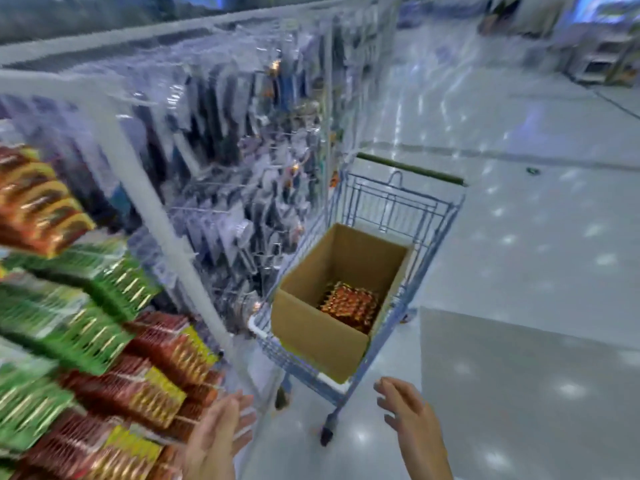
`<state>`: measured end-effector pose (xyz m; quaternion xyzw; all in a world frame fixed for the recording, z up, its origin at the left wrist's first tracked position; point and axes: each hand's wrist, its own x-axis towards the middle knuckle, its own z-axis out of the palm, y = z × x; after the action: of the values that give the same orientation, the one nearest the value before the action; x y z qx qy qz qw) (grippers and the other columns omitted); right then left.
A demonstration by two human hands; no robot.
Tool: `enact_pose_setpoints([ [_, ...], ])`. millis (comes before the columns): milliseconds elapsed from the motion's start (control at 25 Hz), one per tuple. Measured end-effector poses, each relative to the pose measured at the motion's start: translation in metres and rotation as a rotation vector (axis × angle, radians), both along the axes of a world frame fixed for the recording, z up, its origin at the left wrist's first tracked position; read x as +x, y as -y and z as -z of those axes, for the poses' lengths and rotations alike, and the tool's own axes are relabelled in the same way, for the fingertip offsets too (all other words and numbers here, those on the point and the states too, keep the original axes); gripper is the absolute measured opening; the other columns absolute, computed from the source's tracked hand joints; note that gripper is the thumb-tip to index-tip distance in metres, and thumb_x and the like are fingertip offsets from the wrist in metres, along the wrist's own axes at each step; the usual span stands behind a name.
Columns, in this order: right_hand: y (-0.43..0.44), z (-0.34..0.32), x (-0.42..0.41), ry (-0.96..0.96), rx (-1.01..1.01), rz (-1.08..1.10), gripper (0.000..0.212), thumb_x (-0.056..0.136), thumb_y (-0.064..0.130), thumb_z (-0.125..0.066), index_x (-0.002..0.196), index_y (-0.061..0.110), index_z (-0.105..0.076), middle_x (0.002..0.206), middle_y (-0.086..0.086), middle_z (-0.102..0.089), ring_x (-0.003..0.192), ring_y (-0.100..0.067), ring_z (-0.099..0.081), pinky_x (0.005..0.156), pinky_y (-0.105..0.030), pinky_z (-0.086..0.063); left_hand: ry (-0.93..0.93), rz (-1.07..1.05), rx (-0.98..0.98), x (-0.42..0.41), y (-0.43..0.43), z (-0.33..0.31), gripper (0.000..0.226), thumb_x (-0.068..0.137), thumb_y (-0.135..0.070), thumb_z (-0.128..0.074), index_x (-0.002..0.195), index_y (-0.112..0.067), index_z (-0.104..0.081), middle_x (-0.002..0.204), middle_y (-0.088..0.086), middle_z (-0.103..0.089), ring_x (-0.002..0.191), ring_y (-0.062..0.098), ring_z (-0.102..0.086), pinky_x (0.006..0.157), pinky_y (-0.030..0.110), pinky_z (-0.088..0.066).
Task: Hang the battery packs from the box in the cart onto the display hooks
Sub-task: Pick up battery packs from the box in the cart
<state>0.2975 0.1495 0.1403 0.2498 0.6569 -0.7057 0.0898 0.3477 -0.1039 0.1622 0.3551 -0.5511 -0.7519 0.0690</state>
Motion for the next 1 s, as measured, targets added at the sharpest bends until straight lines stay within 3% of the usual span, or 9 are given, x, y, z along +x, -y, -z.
enact_pose_setpoints([
  [80,-0.014,0.005,-0.018,0.018,0.004,0.048,0.011,0.097,0.025,-0.068,0.095,0.015,-0.074,0.099,-0.005,-0.077,0.097,-0.025,-0.068,0.091,-0.045,-0.049,0.024,0.071,-0.034,-0.028,-0.013,0.009,0.025,0.107,-0.004,-0.046,0.101,-0.013,-0.068,0.085,-0.004,-0.078,0.078,0.025,-0.068,0.071,0.034,-0.052],
  [240,-0.023,0.013,-0.068,0.048,0.028,0.084,0.015,0.098,0.031,-0.067,0.102,0.019,-0.074,0.106,-0.002,-0.075,0.103,-0.021,-0.068,0.094,-0.045,-0.05,0.041,0.086,-0.106,-0.092,-0.039,0.015,0.015,0.103,-0.014,-0.06,0.101,-0.015,-0.075,0.093,-0.002,-0.081,0.094,0.034,-0.07,0.082,0.042,-0.052],
  [480,-0.004,0.01,-0.173,0.022,0.129,0.097,0.016,0.098,0.035,-0.065,0.102,0.023,-0.075,0.1,0.01,-0.076,0.104,-0.015,-0.069,0.087,-0.035,-0.052,0.055,0.274,-0.142,-0.207,-0.026,0.023,0.021,0.106,-0.024,-0.055,0.114,-0.02,-0.074,0.107,-0.004,-0.08,0.1,0.021,-0.074,0.089,0.041,-0.056],
  [680,0.007,0.013,-0.243,0.055,0.157,0.079,0.016,0.099,0.036,-0.062,0.107,0.028,-0.073,0.106,0.012,-0.075,0.106,-0.008,-0.068,0.094,-0.033,-0.055,0.082,0.366,-0.195,-0.284,-0.022,0.036,0.023,0.107,-0.022,-0.053,0.115,-0.021,-0.074,0.108,-0.007,-0.079,0.1,0.015,-0.074,0.092,0.04,-0.057],
  [920,-0.008,0.038,-0.293,0.187,0.079,0.06,0.013,0.101,0.027,-0.062,0.106,0.022,-0.073,0.097,0.014,-0.076,0.094,0.0,-0.07,0.069,-0.011,-0.053,0.193,0.397,-0.23,-0.347,-0.046,0.079,0.021,0.106,-0.02,-0.056,0.114,-0.023,-0.074,0.108,-0.006,-0.078,0.1,0.014,-0.074,0.089,0.037,-0.058],
  [1000,-0.016,0.05,-0.311,0.235,0.091,0.012,0.013,0.101,0.028,-0.062,0.106,0.024,-0.073,0.096,0.018,-0.075,0.095,0.002,-0.069,0.07,-0.01,-0.053,0.256,0.405,-0.242,-0.371,-0.062,0.104,0.018,0.105,-0.022,-0.058,0.114,-0.024,-0.074,0.105,-0.008,-0.078,0.097,0.009,-0.074,0.087,0.033,-0.057],
])
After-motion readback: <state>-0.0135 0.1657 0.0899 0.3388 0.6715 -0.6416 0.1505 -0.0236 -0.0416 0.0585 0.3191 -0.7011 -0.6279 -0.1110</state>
